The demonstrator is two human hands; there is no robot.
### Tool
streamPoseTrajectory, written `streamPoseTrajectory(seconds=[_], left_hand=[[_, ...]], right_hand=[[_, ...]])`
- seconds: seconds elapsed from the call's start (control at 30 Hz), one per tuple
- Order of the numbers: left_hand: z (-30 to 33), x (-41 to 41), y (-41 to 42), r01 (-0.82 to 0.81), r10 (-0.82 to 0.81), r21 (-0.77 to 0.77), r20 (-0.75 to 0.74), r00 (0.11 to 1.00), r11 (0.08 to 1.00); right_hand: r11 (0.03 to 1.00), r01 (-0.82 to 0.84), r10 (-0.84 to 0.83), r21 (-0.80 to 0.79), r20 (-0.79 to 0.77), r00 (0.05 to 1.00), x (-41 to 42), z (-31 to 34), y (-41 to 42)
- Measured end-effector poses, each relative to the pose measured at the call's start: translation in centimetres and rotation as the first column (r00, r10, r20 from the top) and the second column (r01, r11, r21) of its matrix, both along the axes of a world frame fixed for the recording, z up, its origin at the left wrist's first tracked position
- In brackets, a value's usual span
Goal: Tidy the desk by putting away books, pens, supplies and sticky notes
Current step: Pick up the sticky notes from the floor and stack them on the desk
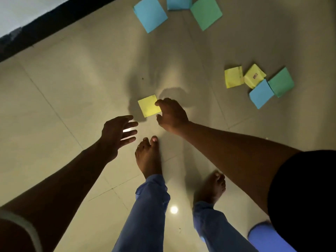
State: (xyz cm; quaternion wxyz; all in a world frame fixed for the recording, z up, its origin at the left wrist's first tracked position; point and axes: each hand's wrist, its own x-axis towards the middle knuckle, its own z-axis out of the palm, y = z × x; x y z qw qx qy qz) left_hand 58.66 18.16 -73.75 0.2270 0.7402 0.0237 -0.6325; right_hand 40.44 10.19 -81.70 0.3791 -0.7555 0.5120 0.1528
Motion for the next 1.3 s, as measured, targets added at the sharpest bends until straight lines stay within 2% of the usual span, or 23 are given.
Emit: streamPoseTrajectory(seconds=[0.23, 0.37, 0.5, 0.63, 0.77, 0.83, 0.9, 0.93, 0.97, 1.0, 1.03, 1.1, 1.13, 1.17, 1.2, 1.23, 1.3], left_hand=[[-3.2, 1.2, 1.6, -0.143, 0.143, -0.01, -0.054, 0.988, 0.99], [-3.9, 1.2, 2.5, -0.191, 0.192, 0.022, -0.103, 0.976, 0.981], [-4.3, 1.0, 3.1, -0.207, 0.21, 0.038, -0.124, 0.97, 0.978], [-3.5, 1.0, 3.2, -0.208, 0.212, 0.044, -0.129, 0.969, 0.977], [-2.7, 1.0, 2.8, -0.177, 0.181, 0.043, -0.123, 0.976, 0.983], [-2.1, 1.2, 2.4, -0.161, 0.157, -0.017, -0.141, 0.978, 0.987], [-1.4, 1.7, 2.3, -0.153, 0.153, 0.004, -0.114, 0.982, 0.988], [-3.4, 1.7, 3.7, -0.123, 0.124, 0.013, -0.09, 0.988, 0.992], [-9.9, 2.3, 7.2, -0.081, 0.081, -0.003, -0.042, 0.996, 0.997], [-13.6, 2.4, 10.2, 0.075, -0.075, -0.014, 0.03, 0.997, 0.997], [-16.4, 1.6, 11.5, 0.117, -0.117, -0.006, 0.055, 0.992, 0.993], [-13.5, 0.5, 9.3, 0.214, -0.212, -0.038, 0.042, 0.976, 0.976], [-8.7, -0.4, 6.4, 0.224, -0.229, -0.114, -0.035, 0.973, 0.968], [-1.4, -0.3, 2.5, 0.304, -0.304, -0.122, 0.018, 0.952, 0.945], [3.4, -0.1, 0.3, 0.392, -0.391, -0.121, 0.033, 0.92, 0.912], [5.0, -0.8, -0.3, 0.488, -0.49, -0.135, 0.025, 0.872, 0.862], [7.6, -2.6, -1.6, 0.528, -0.542, -0.175, -0.038, 0.84, 0.831]], right_hand=[[0.934, -0.293, 0.267, -0.203, -0.147, 0.952, 1.9, -5.7, -2.3], [0.877, -0.39, 0.335, -0.282, -0.226, 0.915, 2.2, -6.6, -2.5], [0.859, -0.416, 0.356, -0.298, -0.236, 0.904, 2.5, -6.8, -3.0], [0.873, -0.388, 0.333, -0.296, -0.22, 0.917, 3.1, -6.6, -3.6], [0.913, -0.338, 0.311, -0.229, -0.148, 0.939, 3.4, -6.4, -3.8], [0.979, -0.15, 0.139, -0.136, -0.088, 0.986, 3.6, -6.0, -3.8], [0.997, 0.075, -0.075, -0.002, -0.064, 0.995, 3.7, -4.5, -3.9], [0.989, 0.14, -0.138, 0.042, -0.047, 0.989, 3.5, -3.5, -4.1], [0.983, 0.167, -0.165, 0.073, -0.032, 0.986, 3.3, -2.5, -4.2], [0.981, 0.17, -0.169, 0.096, -0.019, 0.985, 2.9, -0.9, -4.4], [0.978, 0.17, -0.17, 0.121, -0.007, 0.985, 2.5, 0.8, -4.5], [0.971, 0.154, -0.162, 0.184, 0.028, 0.986, 1.5, 4.9, -4.7], [0.966, 0.134, -0.147, 0.22, 0.043, 0.988, 1.1, 6.8, -4.6], [0.962, 0.103, -0.121, 0.254, 0.058, 0.991, 0.7, 9.0, -4.7], [0.955, 0.066, -0.092, 0.289, 0.075, 0.993, 0.4, 11.0, -4.6], [0.947, 0.04, -0.074, 0.32, 0.094, 0.993, 0.2, 12.9, -4.7], [0.928, 0.014, -0.069, 0.374, 0.135, 0.989, -0.2, 16.0, -5.1]])
